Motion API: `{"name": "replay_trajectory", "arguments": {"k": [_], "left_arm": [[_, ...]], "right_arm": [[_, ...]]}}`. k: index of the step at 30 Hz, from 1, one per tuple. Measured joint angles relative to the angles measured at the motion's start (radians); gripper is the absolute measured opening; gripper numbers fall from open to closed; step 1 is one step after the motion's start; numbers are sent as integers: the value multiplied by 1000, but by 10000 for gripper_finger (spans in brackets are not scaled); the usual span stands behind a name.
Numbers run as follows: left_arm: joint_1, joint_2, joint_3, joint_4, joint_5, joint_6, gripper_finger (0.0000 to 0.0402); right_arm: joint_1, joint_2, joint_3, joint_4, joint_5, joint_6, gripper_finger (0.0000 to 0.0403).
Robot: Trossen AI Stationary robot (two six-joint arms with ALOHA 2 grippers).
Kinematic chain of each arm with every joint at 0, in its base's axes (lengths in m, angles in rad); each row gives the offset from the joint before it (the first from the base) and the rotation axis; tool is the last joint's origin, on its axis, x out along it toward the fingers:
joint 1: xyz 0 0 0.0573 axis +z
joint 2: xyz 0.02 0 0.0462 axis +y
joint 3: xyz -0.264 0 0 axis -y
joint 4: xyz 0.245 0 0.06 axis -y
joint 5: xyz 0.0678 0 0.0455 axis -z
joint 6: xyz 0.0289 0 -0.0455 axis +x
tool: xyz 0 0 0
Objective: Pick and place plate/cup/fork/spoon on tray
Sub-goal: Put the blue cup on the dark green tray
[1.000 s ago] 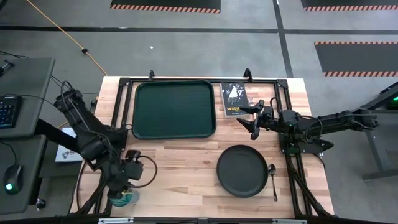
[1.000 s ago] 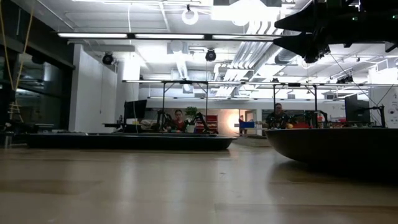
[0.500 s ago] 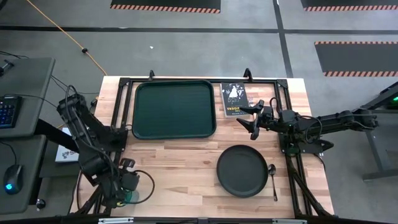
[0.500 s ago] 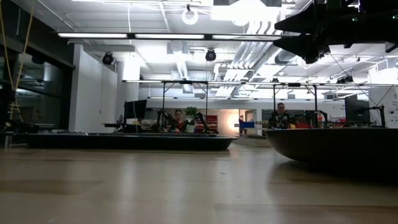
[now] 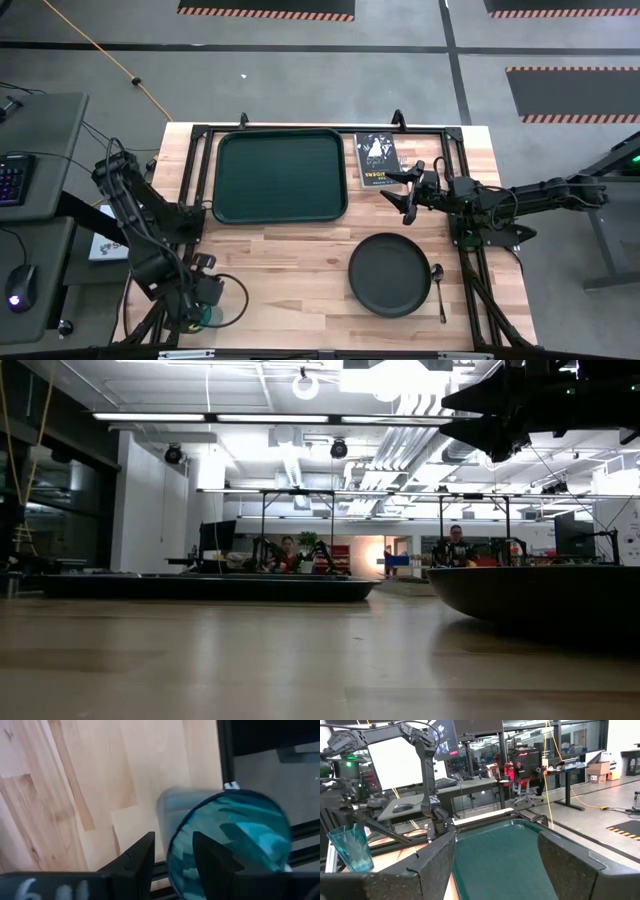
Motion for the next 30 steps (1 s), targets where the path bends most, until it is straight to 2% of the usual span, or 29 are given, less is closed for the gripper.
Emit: {"name": "replay_trajectory", "arguments": {"k": [12,21,24,30], "left_arm": [[0,0,-68,16,12,24,122],[0,0,-69,14,-1,54,115],[0,0,-69,4,-16,76,90],[17,-1,-68,5,-23,140,9]], "right_arm": [[0,0,0,-8,0,0,275],[0,0,0,-14,0,0,275],[0,0,0,-14,0,0,275],[0,0,0,-14,0,0,275]]}}
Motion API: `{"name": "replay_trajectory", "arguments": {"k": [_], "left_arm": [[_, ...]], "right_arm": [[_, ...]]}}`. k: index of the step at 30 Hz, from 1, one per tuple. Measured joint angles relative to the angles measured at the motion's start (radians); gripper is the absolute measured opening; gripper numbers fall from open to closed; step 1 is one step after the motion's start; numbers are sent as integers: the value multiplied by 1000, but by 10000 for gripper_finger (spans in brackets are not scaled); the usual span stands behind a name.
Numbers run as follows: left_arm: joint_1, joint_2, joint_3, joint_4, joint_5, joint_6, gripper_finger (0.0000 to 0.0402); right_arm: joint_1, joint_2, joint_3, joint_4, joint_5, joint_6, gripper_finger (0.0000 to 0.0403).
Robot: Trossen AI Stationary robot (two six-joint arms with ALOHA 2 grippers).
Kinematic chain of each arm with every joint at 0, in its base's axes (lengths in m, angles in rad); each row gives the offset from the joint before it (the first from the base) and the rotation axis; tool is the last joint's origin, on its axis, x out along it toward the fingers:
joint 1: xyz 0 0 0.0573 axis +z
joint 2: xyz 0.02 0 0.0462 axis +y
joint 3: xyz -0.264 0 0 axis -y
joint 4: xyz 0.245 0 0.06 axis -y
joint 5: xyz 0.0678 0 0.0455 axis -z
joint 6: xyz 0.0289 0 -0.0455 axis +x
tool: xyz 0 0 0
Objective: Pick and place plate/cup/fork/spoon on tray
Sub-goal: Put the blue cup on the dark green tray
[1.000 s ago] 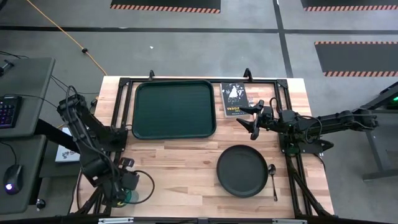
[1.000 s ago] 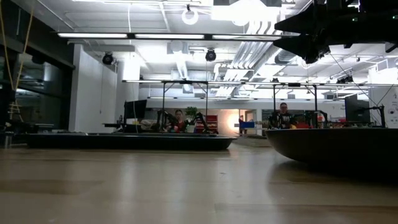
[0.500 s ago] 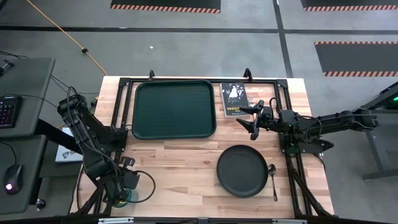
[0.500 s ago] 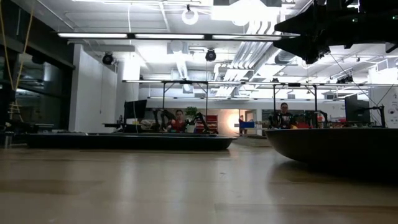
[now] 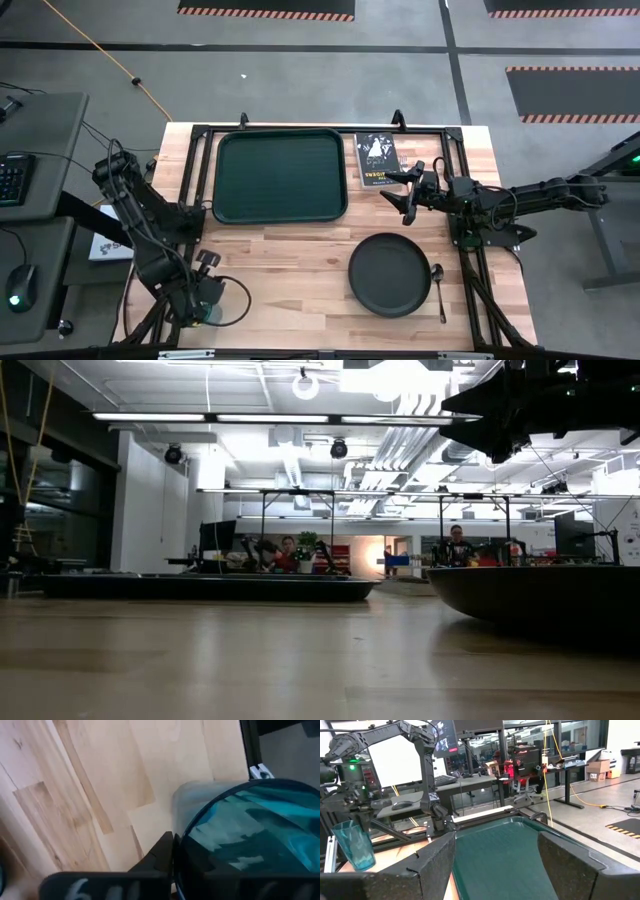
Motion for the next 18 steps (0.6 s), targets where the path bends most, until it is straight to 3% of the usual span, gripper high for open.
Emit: {"name": "replay_trajectory", "arguments": {"k": [11,18], "left_arm": [[108,-43,9,-13,-52,48,4],[193,-83,133,-12,-164,109,3]], "right_arm": [[0,0,0,0,0,0,275],[0,0,0,0,0,0,275]]}}
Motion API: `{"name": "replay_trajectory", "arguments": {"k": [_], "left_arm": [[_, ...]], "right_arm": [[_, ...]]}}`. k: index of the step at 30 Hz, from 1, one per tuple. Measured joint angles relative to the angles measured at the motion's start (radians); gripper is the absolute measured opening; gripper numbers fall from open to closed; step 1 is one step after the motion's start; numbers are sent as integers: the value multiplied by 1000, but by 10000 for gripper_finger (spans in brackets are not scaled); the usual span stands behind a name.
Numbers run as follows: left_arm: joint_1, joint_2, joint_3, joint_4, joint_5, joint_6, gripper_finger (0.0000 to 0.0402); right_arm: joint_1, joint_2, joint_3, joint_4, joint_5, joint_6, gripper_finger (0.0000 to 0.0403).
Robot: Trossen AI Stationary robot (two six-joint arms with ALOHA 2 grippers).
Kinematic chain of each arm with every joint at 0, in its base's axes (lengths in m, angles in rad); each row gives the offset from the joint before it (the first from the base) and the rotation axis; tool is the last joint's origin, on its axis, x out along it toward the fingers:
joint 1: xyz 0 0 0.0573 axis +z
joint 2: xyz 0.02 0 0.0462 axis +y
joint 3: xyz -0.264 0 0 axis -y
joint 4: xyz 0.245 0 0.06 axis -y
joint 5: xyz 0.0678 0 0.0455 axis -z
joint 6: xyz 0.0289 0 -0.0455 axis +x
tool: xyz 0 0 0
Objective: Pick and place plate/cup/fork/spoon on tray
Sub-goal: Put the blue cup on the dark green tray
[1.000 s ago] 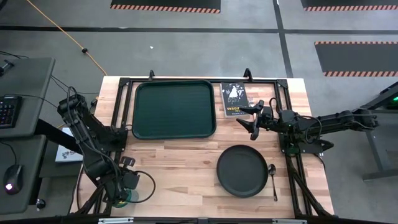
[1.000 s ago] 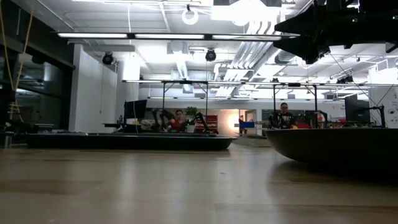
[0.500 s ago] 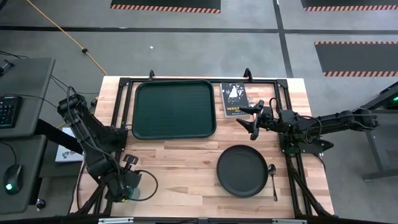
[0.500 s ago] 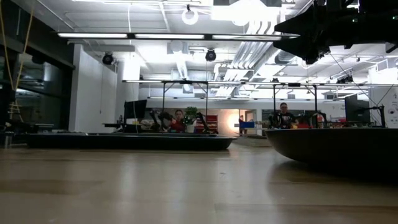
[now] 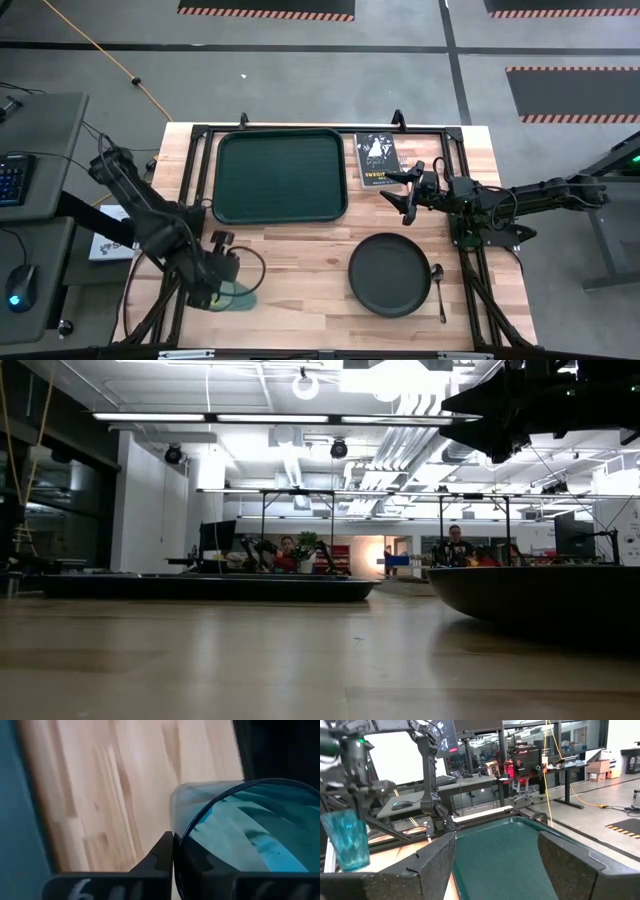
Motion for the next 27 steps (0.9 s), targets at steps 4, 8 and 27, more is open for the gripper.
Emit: {"name": "replay_trajectory", "arguments": {"k": [4,8,27], "left_arm": [[65,-1,95,-19,-68,84,2],[160,-1,152,-44,-163,174,1],[588,0,181,-102,-220,274,1]], "right_arm": [[0,0,0,0,0,1,275],[0,0,0,1,0,8,275],[0,0,0,22,17,17,275]]}}
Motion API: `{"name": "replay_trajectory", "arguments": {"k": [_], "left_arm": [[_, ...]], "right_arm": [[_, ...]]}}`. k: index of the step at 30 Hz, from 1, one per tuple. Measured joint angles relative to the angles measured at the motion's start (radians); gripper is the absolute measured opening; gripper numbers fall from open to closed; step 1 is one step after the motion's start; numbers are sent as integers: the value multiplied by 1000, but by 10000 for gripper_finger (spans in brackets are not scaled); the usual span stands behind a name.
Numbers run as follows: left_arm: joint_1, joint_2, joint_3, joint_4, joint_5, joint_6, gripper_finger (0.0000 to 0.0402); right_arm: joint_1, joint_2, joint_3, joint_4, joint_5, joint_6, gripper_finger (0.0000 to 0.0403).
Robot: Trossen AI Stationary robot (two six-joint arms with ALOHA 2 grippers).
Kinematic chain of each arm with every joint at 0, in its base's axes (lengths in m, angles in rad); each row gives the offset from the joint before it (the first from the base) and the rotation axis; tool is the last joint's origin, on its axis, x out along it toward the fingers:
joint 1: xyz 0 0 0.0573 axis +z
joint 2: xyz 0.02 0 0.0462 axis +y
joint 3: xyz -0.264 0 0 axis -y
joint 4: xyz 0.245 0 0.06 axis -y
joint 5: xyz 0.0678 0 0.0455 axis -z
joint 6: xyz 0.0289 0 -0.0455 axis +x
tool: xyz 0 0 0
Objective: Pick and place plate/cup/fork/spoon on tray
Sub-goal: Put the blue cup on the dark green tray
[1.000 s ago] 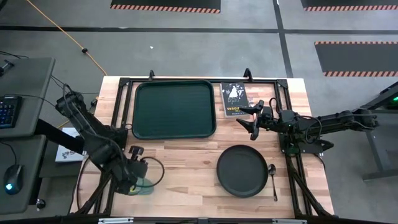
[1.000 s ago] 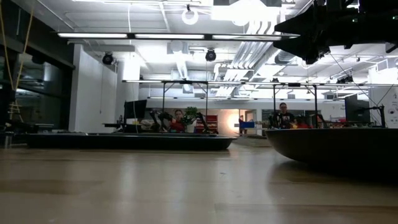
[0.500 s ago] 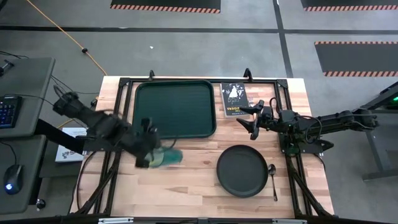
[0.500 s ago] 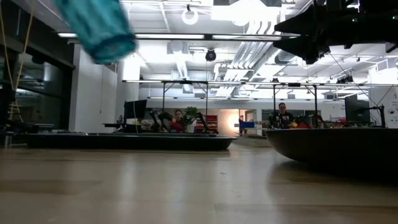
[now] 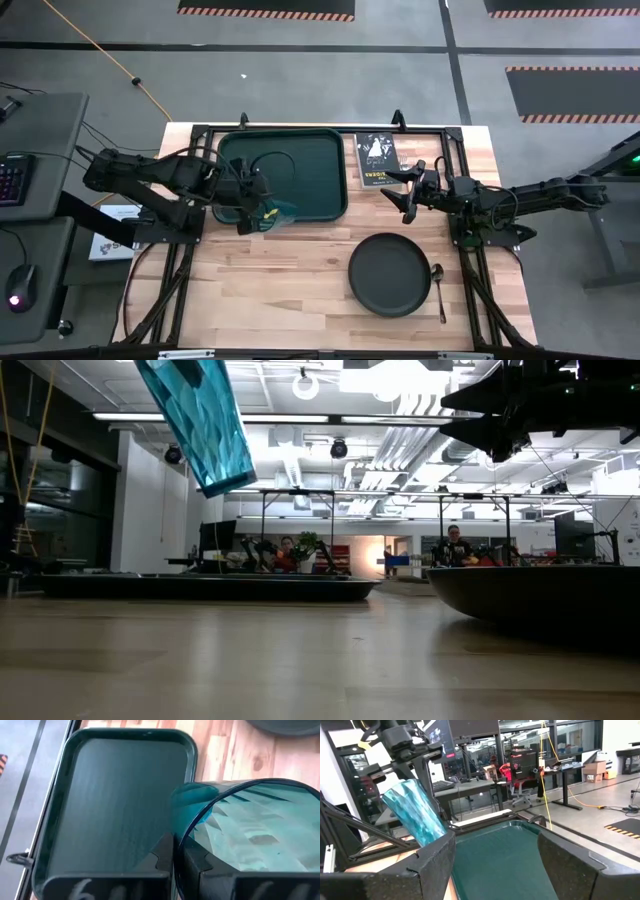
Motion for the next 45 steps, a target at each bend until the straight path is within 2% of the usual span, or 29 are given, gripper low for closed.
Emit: {"name": "replay_trajectory", "arguments": {"k": [33,45], "left_arm": [[4,0,0,-26,56,-62,1],[46,0,0,-154,121,-131,1]], "right_arm": [[0,0,0,3,-3,-8,275],[0,0,0,10,-3,17,275]]}}
